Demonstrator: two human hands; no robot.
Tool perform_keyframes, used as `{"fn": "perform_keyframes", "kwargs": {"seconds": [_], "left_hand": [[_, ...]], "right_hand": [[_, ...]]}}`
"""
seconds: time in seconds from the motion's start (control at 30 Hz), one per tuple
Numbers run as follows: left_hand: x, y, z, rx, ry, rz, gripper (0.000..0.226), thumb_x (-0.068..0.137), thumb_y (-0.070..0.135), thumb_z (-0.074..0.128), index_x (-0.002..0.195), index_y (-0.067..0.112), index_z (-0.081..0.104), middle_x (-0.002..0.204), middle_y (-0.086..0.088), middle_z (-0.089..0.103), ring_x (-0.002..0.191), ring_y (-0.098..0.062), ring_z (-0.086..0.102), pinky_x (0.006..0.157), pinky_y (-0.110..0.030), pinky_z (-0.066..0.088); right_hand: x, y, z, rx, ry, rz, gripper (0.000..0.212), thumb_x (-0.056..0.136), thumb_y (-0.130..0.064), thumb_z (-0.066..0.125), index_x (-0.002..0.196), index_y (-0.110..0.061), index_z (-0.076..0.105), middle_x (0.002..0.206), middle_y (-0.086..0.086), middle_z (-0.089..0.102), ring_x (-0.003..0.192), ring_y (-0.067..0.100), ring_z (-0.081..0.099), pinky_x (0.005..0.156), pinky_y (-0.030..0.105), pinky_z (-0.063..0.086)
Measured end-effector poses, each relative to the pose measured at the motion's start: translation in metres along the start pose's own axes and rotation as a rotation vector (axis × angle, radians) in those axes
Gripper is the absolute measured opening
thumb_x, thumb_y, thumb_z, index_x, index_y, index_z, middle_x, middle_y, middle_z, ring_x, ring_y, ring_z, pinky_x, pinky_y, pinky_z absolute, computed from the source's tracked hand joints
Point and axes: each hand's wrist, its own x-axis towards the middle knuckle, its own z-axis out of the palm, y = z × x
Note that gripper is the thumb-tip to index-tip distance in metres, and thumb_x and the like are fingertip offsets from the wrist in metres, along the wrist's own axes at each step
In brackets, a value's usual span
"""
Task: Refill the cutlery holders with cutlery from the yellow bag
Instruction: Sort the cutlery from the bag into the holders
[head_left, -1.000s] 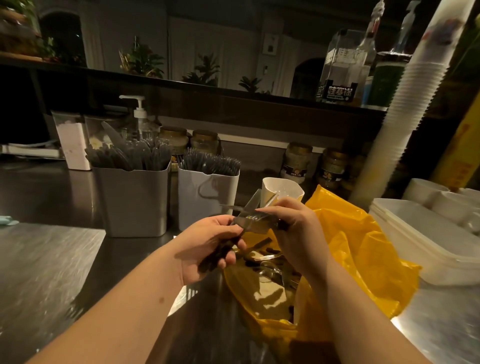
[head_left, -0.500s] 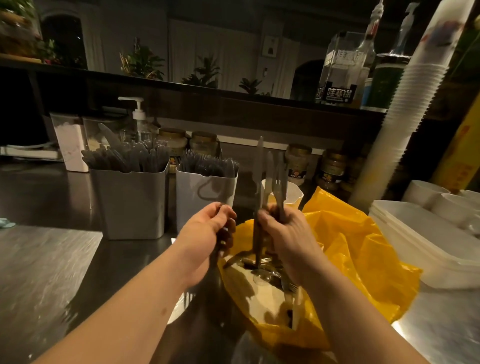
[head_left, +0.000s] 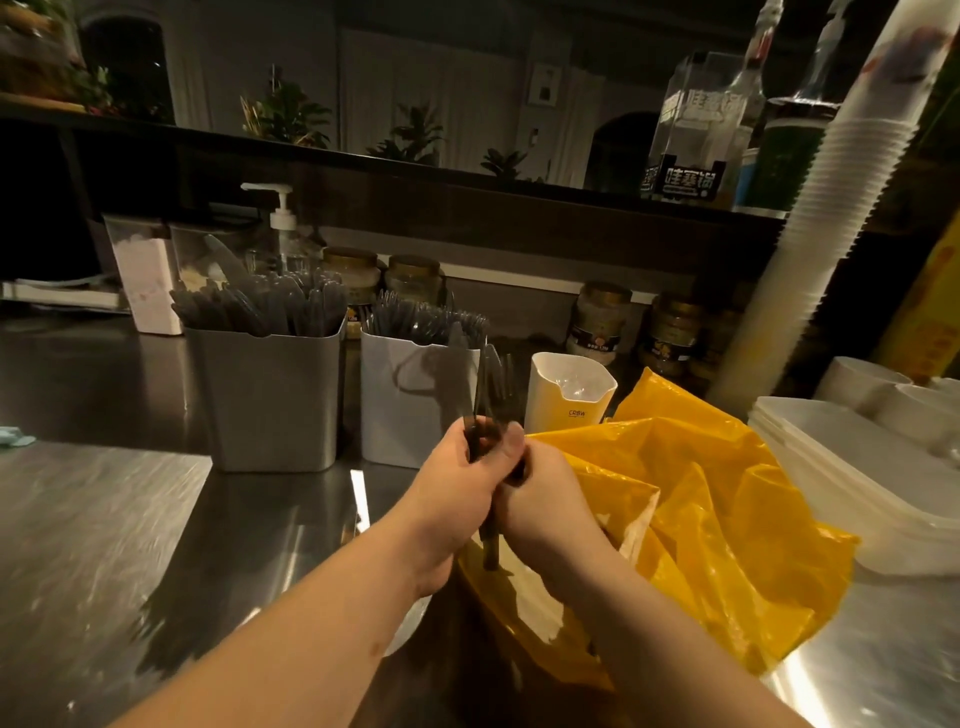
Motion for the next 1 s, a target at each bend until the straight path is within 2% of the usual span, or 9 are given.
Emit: {"fn": "perform_keyframes", "kwargs": {"seconds": [0.13, 0.23, 0.33, 0.43, 0.57, 0.67, 0.77, 0.83, 1.0], "left_hand": [[0.002, 0.004, -0.002, -0.076, 0.064, 0.020, 0.022, 0.105, 0.041, 0.044, 0.115, 0.027, 0.058, 0.109, 0.003, 0.069, 0.102, -0.012, 0.065, 0.078, -0.026, 0.055], [0.002, 0.008, -0.006, -0.145, 0.095, 0.030, 0.030, 0.108, 0.039, 0.039, 0.113, 0.018, 0.060, 0.103, -0.002, 0.070, 0.096, -0.015, 0.068, 0.070, -0.025, 0.054], [0.000, 0.012, -0.012, -0.202, 0.168, 0.065, 0.041, 0.108, 0.042, 0.037, 0.121, 0.008, 0.057, 0.092, -0.006, 0.070, 0.093, -0.021, 0.069, 0.080, -0.038, 0.055], [0.004, 0.019, -0.026, -0.170, 0.260, 0.172, 0.049, 0.108, 0.041, 0.038, 0.144, 0.008, 0.040, 0.072, 0.001, 0.060, 0.078, -0.017, 0.068, 0.079, -0.038, 0.054], [0.010, 0.026, -0.041, -0.129, 0.380, 0.268, 0.044, 0.108, 0.037, 0.042, 0.142, 0.009, 0.041, 0.075, 0.003, 0.050, 0.066, -0.012, 0.050, 0.063, -0.028, 0.048], [0.009, 0.028, -0.047, 0.006, 0.433, 0.353, 0.035, 0.106, 0.036, 0.044, 0.133, 0.015, 0.050, 0.096, 0.007, 0.055, 0.092, -0.015, 0.056, 0.085, -0.032, 0.051], [0.006, 0.031, -0.050, 0.048, 0.463, 0.360, 0.059, 0.103, 0.036, 0.051, 0.154, 0.014, 0.032, 0.114, 0.017, 0.051, 0.117, -0.005, 0.044, 0.094, -0.012, 0.038], [0.007, 0.030, -0.055, 0.060, 0.501, 0.380, 0.064, 0.100, 0.044, 0.052, 0.154, 0.012, 0.034, 0.132, 0.010, 0.055, 0.126, -0.006, 0.046, 0.103, -0.019, 0.039], [0.011, 0.031, -0.061, 0.004, 0.553, 0.365, 0.026, 0.101, 0.043, 0.053, 0.107, 0.018, 0.061, 0.093, 0.002, 0.065, 0.091, -0.014, 0.063, 0.090, -0.038, 0.053]], "right_hand": [[0.000, -0.004, 0.004, 0.197, 0.026, 0.045, 0.022, 0.100, -0.020, 0.060, 0.120, -0.024, 0.054, 0.105, 0.000, 0.065, 0.095, 0.016, 0.067, 0.060, 0.017, 0.056], [-0.001, -0.008, 0.003, 0.491, -0.007, 0.090, 0.010, 0.103, -0.023, 0.055, 0.113, -0.024, 0.055, 0.107, 0.004, 0.066, 0.100, 0.018, 0.066, 0.074, 0.027, 0.061], [0.001, -0.010, 0.000, 0.555, 0.170, 0.056, 0.014, 0.105, -0.028, 0.048, 0.100, -0.024, 0.061, 0.102, 0.003, 0.067, 0.097, 0.021, 0.067, 0.084, 0.042, 0.062], [0.014, -0.023, -0.014, 0.527, 0.309, -0.033, 0.021, 0.104, -0.024, 0.048, 0.098, -0.026, 0.068, 0.105, -0.004, 0.065, 0.105, 0.020, 0.064, 0.087, 0.038, 0.057], [0.045, -0.069, -0.037, 0.639, 0.187, -0.205, 0.024, 0.101, -0.010, 0.053, 0.111, -0.022, 0.071, 0.109, -0.003, 0.066, 0.110, 0.016, 0.061, 0.091, 0.029, 0.052], [0.082, -0.102, -0.032, 0.454, 0.214, -0.419, 0.021, 0.093, -0.004, 0.066, 0.112, -0.013, 0.067, 0.105, 0.007, 0.067, 0.102, 0.021, 0.069, 0.083, 0.030, 0.059], [0.112, -0.116, -0.016, 0.221, 0.309, -0.531, 0.052, 0.084, -0.007, 0.078, 0.127, -0.015, 0.049, 0.105, 0.008, 0.065, 0.097, 0.018, 0.069, 0.083, 0.034, 0.062], [0.125, -0.115, -0.006, 0.080, 0.332, -0.576, 0.078, 0.083, -0.007, 0.080, 0.143, -0.022, 0.032, 0.102, 0.003, 0.064, 0.095, 0.015, 0.068, 0.087, 0.031, 0.060], [0.141, -0.091, 0.005, -0.159, 0.322, -0.640, 0.100, 0.082, -0.007, 0.080, 0.154, -0.028, 0.014, 0.095, -0.002, 0.060, 0.084, 0.013, 0.066, 0.085, 0.032, 0.059]]}}
